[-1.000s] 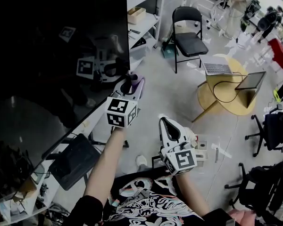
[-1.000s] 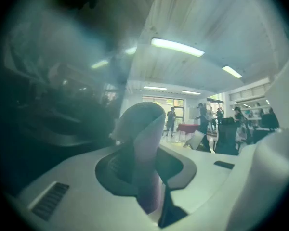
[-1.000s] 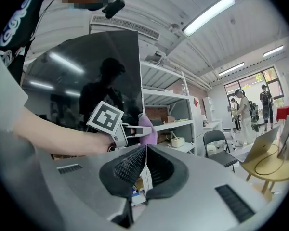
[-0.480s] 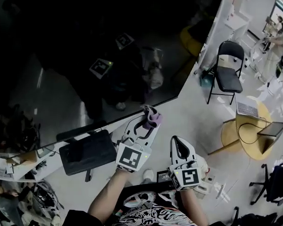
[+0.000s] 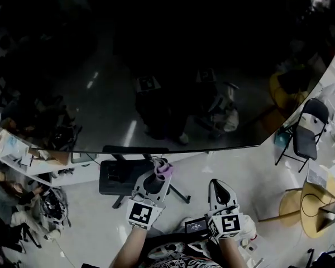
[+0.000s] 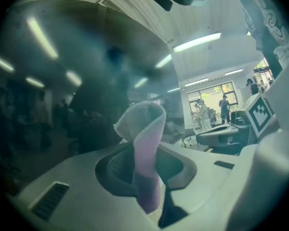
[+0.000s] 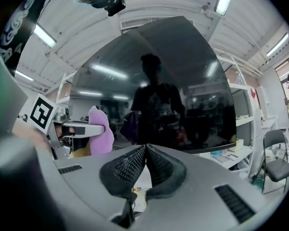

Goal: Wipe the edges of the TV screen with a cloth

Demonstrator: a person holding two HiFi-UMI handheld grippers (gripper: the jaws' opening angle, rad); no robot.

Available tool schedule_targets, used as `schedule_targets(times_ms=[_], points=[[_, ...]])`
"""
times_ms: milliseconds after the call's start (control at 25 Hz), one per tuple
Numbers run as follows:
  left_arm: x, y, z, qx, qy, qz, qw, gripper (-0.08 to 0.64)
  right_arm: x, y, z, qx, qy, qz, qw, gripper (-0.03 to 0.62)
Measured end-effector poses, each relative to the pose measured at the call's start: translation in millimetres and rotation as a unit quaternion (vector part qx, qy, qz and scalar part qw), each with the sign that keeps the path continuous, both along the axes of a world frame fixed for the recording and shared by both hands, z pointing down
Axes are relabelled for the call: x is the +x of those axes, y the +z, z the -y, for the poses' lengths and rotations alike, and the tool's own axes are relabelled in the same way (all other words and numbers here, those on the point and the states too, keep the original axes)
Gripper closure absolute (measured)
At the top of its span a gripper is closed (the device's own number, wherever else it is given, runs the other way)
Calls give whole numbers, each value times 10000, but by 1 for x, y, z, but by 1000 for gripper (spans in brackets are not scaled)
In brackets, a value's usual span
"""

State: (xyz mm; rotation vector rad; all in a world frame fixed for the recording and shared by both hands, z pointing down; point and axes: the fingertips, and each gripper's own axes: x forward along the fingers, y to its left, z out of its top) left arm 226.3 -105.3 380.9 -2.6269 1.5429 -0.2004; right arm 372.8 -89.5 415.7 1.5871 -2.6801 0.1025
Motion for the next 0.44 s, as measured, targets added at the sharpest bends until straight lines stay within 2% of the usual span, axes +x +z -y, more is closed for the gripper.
schedule_targets(times_ms=[80, 200, 440], points=[[-31, -5, -15, 135, -278, -238, 9992, 459, -26, 1, -9, 24, -220, -78, 9997, 563], [-68, -9, -43, 125, -440, -242, 9987, 457, -64, -4, -34, 66, -467, -177, 9987, 563], [-111, -15, -124, 188, -395, -461, 9980, 458, -120, -6, -116, -24, -625, -259, 9977, 563]])
